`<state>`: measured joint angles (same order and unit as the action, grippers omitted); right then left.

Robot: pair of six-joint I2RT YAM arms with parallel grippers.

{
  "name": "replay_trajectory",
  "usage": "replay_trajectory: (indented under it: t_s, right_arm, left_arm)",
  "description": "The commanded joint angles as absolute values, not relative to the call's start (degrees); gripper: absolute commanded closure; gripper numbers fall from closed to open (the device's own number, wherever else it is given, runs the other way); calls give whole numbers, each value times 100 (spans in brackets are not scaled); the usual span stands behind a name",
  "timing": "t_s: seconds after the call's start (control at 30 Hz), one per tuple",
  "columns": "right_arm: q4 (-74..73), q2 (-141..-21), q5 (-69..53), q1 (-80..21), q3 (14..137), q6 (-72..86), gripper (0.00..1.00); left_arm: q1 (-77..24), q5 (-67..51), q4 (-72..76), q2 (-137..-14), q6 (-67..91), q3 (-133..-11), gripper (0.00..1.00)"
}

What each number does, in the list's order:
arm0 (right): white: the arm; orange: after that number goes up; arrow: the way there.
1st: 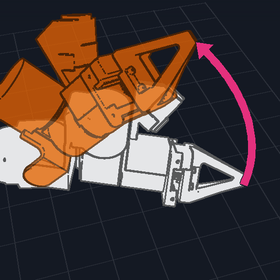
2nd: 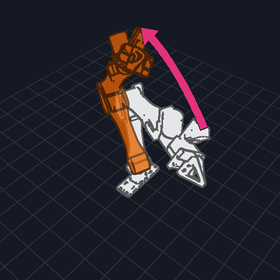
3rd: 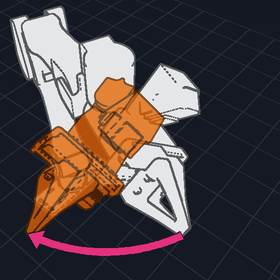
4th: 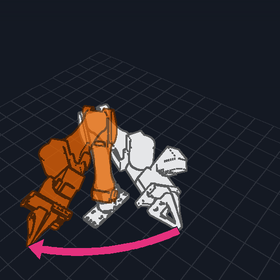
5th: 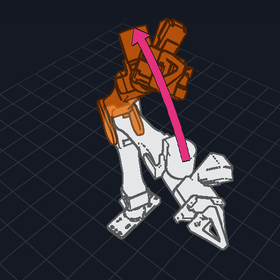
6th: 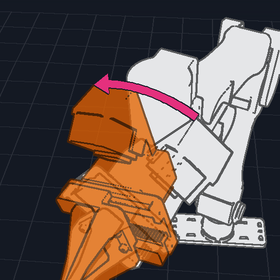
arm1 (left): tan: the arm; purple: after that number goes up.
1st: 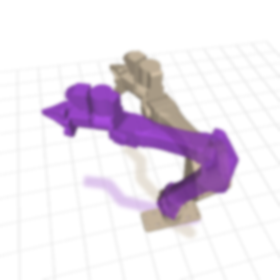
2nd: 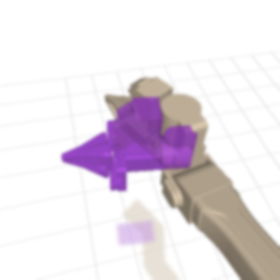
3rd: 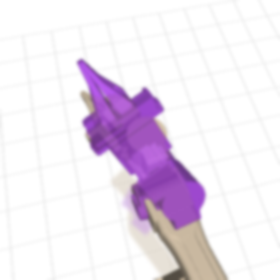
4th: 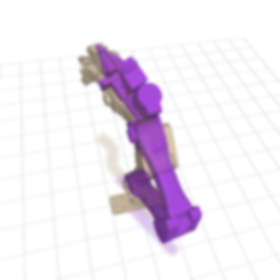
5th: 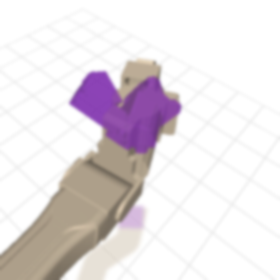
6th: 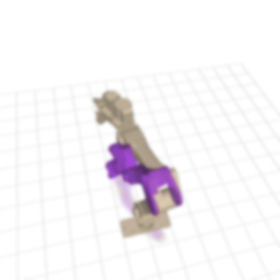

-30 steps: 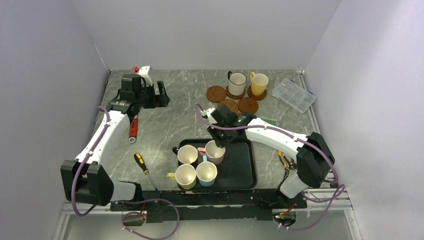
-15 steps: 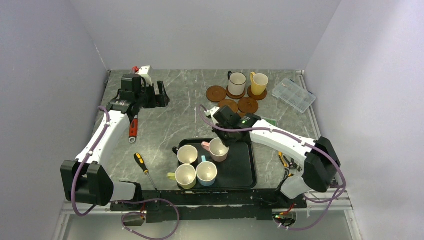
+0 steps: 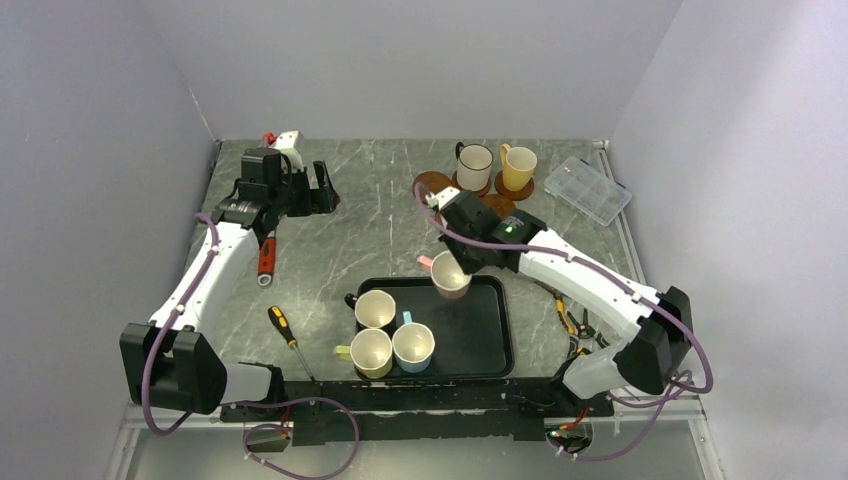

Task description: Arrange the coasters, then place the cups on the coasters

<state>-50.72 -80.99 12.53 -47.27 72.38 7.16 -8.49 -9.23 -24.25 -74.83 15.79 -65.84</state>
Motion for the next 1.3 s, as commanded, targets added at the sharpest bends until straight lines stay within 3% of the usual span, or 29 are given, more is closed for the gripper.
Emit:
replay_trajectory:
  t_s: [0.0,0.37,0.77,1.27]
  right_arm:
    - [-4712,-8067,1342,-4228,8006,540,100]
    - [-4161,-9825,694,-2960,10135,-98,100]
    - [-4497,-11967,247,-2473,12844,-47,100]
    - [-4228,-13253,321,-2435,13808,455,100]
  left_arm:
    - [-844,-919,-2240,-7291,1619,-6599,7]
    - [-840,-781,-2283,-7309,1529,-6607,7]
    - [-844,-774,-2311,-7336,1485,-6640,7]
    - [-844,-828,-2364,-7382,1475,-6686,7]
